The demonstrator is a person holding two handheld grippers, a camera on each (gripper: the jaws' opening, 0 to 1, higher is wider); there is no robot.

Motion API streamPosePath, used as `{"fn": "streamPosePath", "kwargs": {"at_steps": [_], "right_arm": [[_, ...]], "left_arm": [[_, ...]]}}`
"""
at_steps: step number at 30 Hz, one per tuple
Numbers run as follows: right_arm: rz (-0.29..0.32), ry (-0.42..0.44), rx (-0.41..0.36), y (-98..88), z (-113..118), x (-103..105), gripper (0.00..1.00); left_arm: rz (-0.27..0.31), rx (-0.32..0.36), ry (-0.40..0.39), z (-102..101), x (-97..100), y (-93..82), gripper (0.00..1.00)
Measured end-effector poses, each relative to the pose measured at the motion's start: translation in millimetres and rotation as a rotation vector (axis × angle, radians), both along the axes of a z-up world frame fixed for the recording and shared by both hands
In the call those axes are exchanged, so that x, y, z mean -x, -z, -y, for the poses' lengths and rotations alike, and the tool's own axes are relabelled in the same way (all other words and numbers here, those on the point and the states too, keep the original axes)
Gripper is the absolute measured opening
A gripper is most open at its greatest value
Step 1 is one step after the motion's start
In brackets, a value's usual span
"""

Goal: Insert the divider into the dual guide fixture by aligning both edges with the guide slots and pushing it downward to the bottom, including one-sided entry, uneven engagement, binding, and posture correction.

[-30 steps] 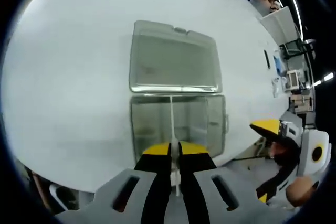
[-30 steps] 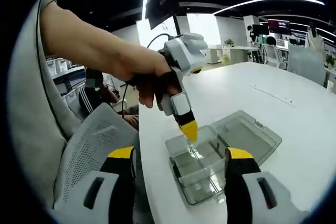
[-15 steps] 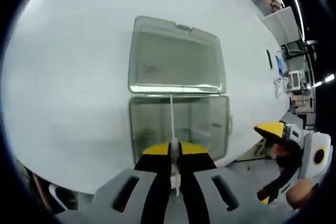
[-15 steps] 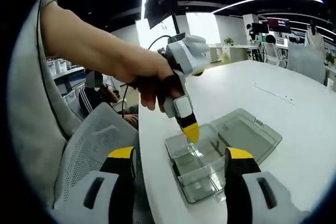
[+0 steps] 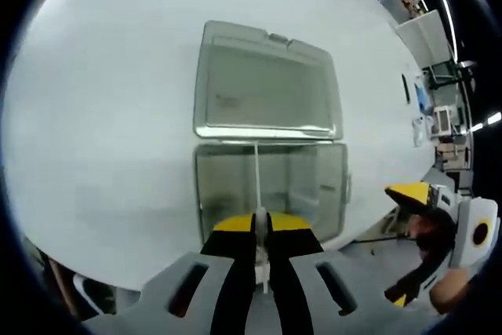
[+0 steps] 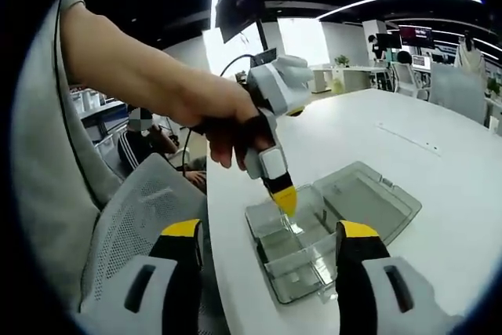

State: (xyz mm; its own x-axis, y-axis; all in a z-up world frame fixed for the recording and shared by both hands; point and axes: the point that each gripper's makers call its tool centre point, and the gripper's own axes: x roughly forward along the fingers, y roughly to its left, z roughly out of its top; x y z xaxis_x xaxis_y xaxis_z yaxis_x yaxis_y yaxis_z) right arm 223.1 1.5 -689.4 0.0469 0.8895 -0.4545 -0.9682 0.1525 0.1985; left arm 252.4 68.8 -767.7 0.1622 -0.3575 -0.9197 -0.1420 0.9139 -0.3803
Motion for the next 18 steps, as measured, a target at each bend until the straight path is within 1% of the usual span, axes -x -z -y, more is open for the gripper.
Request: {"fn": "streamPosePath", "kwargs": {"at_steps": [11,18], "right_arm": [[-0.003,0.006,0.002,1.1,3.6,-0.5,0.66],[-0.003,0.010,0.002,0.9,4.1,-2.4,0.66]], "left_arm": [[-0.011,-0.012,0.007,0.8,0.0,4.2,0.01],[-0.016,-0.037,0.017,-0.6,0.3,6.1,0.01]]}}
